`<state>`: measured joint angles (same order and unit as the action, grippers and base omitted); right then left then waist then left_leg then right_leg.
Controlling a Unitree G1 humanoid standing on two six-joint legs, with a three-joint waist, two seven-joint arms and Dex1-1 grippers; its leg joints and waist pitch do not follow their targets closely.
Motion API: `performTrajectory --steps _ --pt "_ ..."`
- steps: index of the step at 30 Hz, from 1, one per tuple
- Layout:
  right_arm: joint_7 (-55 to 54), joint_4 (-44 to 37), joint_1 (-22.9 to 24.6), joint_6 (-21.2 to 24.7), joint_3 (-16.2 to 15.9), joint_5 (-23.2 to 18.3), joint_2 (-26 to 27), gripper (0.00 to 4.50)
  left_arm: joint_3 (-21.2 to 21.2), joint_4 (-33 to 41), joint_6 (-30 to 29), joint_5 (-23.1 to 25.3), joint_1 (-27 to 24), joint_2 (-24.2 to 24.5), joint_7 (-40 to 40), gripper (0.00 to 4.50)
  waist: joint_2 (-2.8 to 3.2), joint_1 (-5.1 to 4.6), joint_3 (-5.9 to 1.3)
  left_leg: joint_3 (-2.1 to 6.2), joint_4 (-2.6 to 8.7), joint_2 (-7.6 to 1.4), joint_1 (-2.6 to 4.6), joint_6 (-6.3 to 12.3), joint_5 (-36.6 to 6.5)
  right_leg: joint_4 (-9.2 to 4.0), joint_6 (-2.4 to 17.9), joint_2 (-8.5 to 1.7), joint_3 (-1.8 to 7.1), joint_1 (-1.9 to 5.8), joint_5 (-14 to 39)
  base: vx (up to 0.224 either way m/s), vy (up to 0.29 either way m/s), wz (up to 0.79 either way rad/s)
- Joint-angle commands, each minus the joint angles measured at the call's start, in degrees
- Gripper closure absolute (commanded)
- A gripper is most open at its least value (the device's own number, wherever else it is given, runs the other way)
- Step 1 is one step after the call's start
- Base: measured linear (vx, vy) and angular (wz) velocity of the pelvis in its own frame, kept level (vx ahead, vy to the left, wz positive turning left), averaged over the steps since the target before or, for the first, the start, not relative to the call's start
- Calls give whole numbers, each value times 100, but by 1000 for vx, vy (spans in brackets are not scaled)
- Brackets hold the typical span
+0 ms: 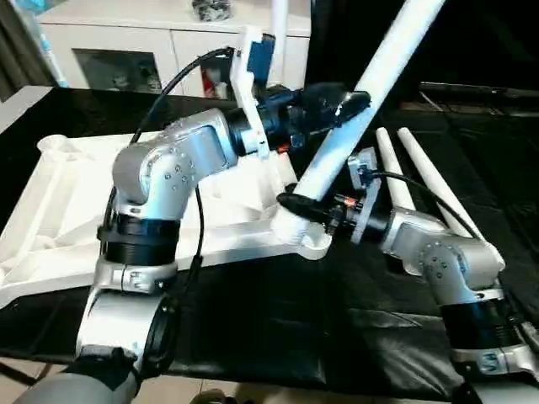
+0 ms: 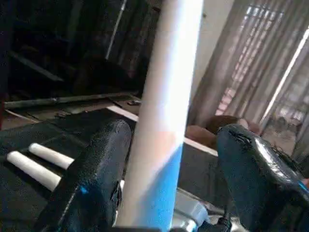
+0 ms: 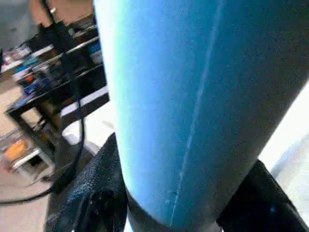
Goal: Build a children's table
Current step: Insert table leg to table base
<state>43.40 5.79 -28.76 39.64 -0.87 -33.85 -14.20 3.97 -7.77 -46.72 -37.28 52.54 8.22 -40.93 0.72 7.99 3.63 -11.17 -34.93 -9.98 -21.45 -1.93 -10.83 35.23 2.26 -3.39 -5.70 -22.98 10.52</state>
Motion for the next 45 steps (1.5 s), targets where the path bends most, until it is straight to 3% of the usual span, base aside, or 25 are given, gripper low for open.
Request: performTrajectory --steps 1,7,8,11,12,16,17,20,22,23,24,32,34,35,37,45 --pt "-126 76 -21 -161 136 106 0 256 224 -114 194 56 95 56 98 127 -34 -26 -494 188 312 -330 65 223 -257 -414 774 -552 362 358 993 0 0 0" --pt "-329 280 37 -665 59 615 -150 256 -97 -299 493 699 -191 712 -79 127 -28 -57 -486 187 326 -316 73 142 -283 -413 603 -533 369 346 1082 0 0 0" --pt "-419 327 54 -710 62 680 -167 256 -264 -317 594 881 -281 875 -170 127 -64 -65 -487 183 331 -324 81 129 -291 -415 594 -538 371 351 1080 0 0 0" --pt "-644 445 131 -938 23 953 -244 256 -859 -464 1092 1459 -578 1361 -557 127 -27 -64 -486 183 342 -331 91 107 -272 -404 561 -544 383 328 1115 0 0 0" --pt "-656 448 155 -966 7 990 -252 256 -959 -505 1163 1542 -634 1426 -635 127 -56 -58 -486 184 345 -338 94 111 -261 -398 543 -553 389 327 1105 0 0 0" --pt "-700 492 255 -1118 -24 1152 -245 256 -1540 -766 1742 2068 -919 1688 -1041 127 -55 -51 -487 183 355 -346 92 104 -280 -386 612 -573 389 326 1071 0 0 0" --pt "-714 501 271 -1153 -14 1172 -224 256 -1711 -848 1963 2231 -987 1748 -1157 127 -78 -48 -477 182 361 -345 90 118 -310 -405 606 -581 394 326 1132 0 0 0" --pt "-743 488 294 -1214 -20 1209 -201 256 -2019 -1018 2303 2517 -1108 1816 -1318 127 -62 -65 -477 177 361 -346 86 102 -350 -398 587 -583 402 327 1163 0 0 0" --pt "-775 412 348 -1261 -30 1231 -184 256 -2204 -1159 2493 2655 -1219 1807 -1400 127 23 -68 -479 186 357 -352 93 74 -374 -398 643 -585 400 316 1093 0 0 0" --pt "-784 388 368 -1271 -31 1235 -180 256 -2242 -1197 2525 2679 -1250 1797 -1418 127 10 -83 -480 177 357 -346 96 65 -423 -413 653 -574 400 318 1048 0 0 0" --pt "-800 323 440 -1298 -29 1270 -169 256 -2355 -1359 2705 2807 -1318 1774 -1477 127 37 -75 -490 187 355 -348 96 54 -434 -395 692 -581 400 326 978 0 0 0" --pt "-748 145 636 -1302 -95 1334 -223 256 -2577 -1936 3214 3217 -1352 1779 -1550 127 22 -179 -482 200 366 -344 85 39 -612 -418 791 -584 390 359 994 0 0 0" --pt "-730 112 663 -1309 -126 1347 -225 256 -2575 -1995 3240 3234 -1359 1785 -1553 127 26 -189 -480 197 364 -347 91 47 -623 -419 823 -583 393 353 996 0 0 0" --pt "-728 70 687 -1300 -137 1341 -223 256 -2580 -2028 3249 3251 -1366 1790 -1596 127 59 -191 -481 203 362 -345 89 45 -630 -409 846 -586 392 357 987 0 0 0" --pt "-715 33 706 -1283 -152 1331 -220 256 -2605 -2031 3225 3268 -1387 1806 -1666 127 36 -213 -478 200 363 -344 90 61 -635 -416 867 -574 392 356 935 0 0 0" --pt "-673 -39 769 -1236 -215 1350 -215 256 -2643 -2156 3270 3394 -1444 1775 -1802 127 39 -247 -469 203 365 -350 90 90 -683 -425 925 -584 392 359 1019 0 0 0"
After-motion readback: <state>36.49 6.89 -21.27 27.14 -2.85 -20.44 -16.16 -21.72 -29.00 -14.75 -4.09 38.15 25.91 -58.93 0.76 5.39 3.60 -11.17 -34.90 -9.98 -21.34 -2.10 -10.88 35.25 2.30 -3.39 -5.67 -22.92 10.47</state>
